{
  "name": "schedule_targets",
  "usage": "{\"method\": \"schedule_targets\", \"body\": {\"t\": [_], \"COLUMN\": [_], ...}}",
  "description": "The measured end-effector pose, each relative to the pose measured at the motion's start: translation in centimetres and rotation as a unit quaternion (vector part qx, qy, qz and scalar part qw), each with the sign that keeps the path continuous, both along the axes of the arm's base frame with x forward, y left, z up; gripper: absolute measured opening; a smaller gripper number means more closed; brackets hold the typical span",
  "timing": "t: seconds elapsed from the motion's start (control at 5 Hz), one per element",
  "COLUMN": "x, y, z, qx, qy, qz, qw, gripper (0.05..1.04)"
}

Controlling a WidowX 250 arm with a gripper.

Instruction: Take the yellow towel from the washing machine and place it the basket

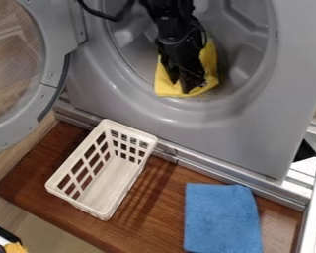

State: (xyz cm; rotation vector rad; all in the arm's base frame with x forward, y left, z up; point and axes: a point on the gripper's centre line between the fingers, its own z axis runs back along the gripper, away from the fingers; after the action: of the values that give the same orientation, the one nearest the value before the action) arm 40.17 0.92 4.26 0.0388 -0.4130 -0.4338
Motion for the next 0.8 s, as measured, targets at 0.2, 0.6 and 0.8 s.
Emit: {"method": "schedule_targets", "body": {"t": [0.2,0.6,0.8], "x": [-0.4,-2.3,-4.5], "y": [-0.6,-1.1,-1.3], "z": [-0.4,0.3,3.6], "qx": [-0.003,-0.016,-0.023], "qy": [0.004,0.009,-0.017], "qz": [0.000,0.004,0.007], "qw": [1.0000,0.9998,0.9996], "gripper": [0.147,0.058,0.058]}}
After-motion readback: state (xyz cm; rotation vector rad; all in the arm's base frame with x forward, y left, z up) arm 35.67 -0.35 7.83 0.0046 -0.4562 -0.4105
